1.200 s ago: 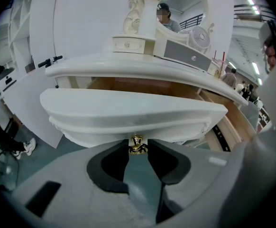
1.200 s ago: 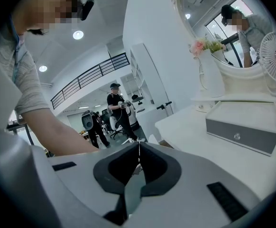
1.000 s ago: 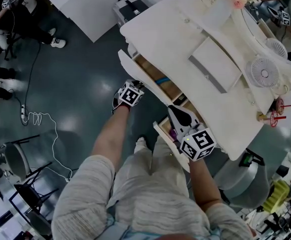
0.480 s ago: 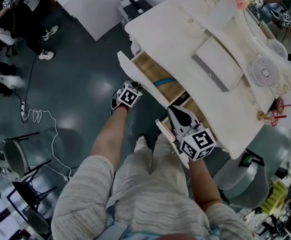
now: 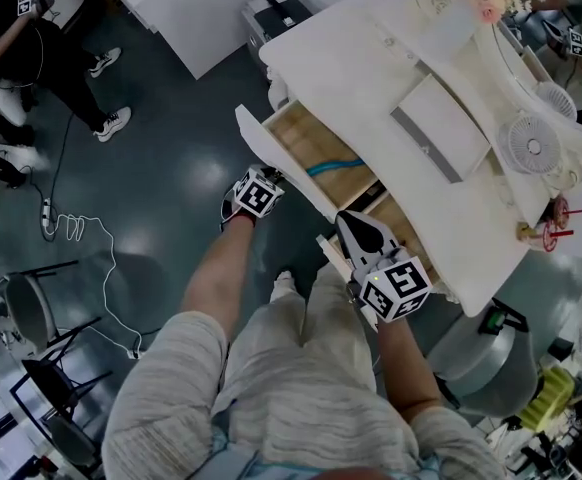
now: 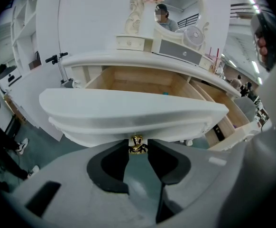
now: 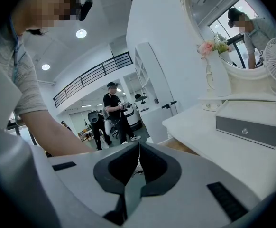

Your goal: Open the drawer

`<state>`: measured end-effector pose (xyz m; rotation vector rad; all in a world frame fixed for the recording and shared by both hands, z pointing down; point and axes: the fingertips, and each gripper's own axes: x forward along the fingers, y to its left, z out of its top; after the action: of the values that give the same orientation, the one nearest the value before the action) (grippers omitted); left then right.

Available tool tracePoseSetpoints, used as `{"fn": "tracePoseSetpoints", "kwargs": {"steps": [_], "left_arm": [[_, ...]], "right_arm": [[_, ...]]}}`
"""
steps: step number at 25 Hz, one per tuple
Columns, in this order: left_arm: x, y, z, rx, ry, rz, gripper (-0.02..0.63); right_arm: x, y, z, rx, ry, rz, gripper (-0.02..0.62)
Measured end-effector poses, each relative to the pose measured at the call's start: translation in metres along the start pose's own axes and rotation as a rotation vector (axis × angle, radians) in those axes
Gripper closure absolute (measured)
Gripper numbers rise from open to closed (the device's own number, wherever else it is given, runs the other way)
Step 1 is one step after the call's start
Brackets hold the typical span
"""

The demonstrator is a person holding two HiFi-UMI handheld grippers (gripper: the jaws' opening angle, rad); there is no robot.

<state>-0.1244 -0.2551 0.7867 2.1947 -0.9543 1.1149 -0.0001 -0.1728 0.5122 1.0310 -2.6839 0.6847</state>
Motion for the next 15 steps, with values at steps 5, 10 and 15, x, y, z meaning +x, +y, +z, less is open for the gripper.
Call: {"fn": "tracePoseSetpoints", "kwargs": {"steps": [5, 10, 15], "left_arm": [[-0.007, 0.0, -0.012, -0.005, 0.013, -0.003, 0.474], [-0.011, 0.003, -0.023, 0.001, 0.015, 0.011, 0.474], [-0.015, 0.003, -0.026, 0.0, 0.017, 0.013, 0.474]], "right_arm": [[0.0, 0.007, -0.001, -0.001, -0.001, 0.0, 0.585], [0.0, 0.016, -0.005, -0.004, 0.002, 0.002, 0.585], [-0.002, 0.019, -0.007, -0.006, 0.005, 0.002, 0.585]]}}
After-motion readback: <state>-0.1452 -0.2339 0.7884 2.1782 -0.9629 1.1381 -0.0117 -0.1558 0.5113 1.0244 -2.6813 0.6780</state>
